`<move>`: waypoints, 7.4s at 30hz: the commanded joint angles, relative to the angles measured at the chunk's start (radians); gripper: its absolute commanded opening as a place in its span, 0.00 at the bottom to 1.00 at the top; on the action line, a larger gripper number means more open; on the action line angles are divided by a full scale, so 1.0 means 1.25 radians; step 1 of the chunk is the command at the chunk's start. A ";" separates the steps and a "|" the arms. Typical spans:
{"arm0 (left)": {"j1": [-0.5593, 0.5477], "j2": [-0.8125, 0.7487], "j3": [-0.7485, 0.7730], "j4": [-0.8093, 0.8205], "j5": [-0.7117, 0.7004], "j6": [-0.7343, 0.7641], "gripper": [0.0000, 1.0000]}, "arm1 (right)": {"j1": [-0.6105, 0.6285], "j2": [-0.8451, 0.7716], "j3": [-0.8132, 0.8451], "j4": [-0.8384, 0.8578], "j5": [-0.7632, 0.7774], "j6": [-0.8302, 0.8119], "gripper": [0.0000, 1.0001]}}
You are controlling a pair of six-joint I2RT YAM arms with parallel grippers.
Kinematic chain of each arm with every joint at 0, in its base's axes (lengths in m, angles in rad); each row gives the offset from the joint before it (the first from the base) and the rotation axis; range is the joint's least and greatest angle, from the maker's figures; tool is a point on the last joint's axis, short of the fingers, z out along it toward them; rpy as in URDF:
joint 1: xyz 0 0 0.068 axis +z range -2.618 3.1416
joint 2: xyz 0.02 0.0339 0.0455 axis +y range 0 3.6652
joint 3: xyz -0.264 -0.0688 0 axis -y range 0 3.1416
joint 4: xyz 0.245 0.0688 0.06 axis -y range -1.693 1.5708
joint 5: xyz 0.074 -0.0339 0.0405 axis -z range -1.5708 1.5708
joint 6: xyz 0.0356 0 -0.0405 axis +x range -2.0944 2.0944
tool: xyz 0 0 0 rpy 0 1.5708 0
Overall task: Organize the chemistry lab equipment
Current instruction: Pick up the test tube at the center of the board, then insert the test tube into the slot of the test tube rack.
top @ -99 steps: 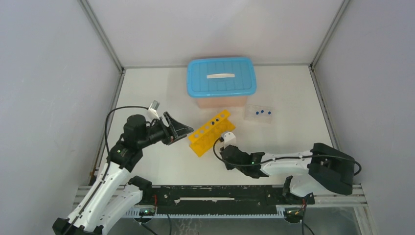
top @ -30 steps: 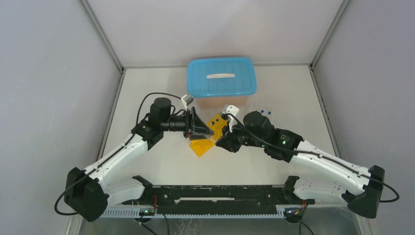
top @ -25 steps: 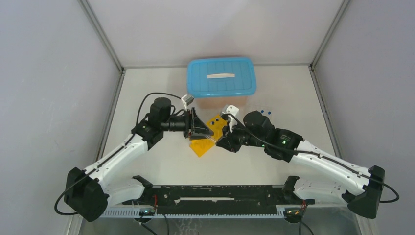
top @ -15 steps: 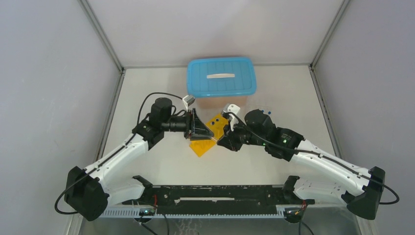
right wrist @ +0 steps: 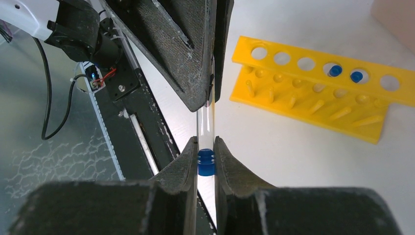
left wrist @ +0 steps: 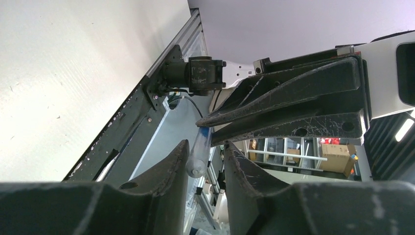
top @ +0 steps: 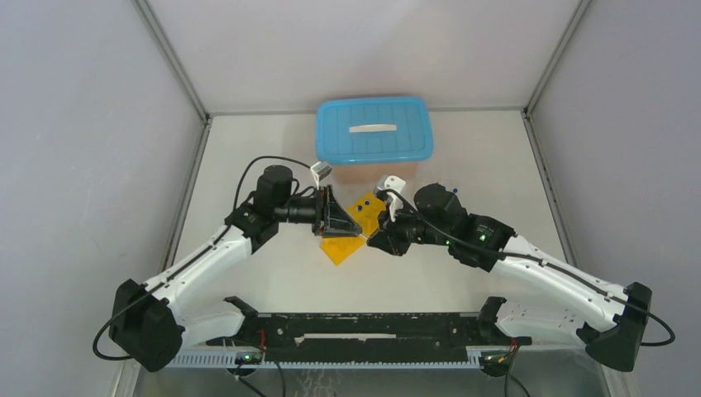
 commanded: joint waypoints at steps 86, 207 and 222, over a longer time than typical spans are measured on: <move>-0.009 0.194 -0.018 0.713 -0.056 -0.478 0.13 | -0.306 -0.218 -0.162 0.344 -0.140 0.293 0.51; 0.032 0.056 0.052 0.000 -0.222 0.011 0.56 | -0.403 -0.008 0.207 -0.216 0.222 0.172 0.15; 0.034 0.018 0.060 -0.052 -0.246 0.039 0.56 | -0.431 0.144 0.354 -0.447 0.335 0.114 0.15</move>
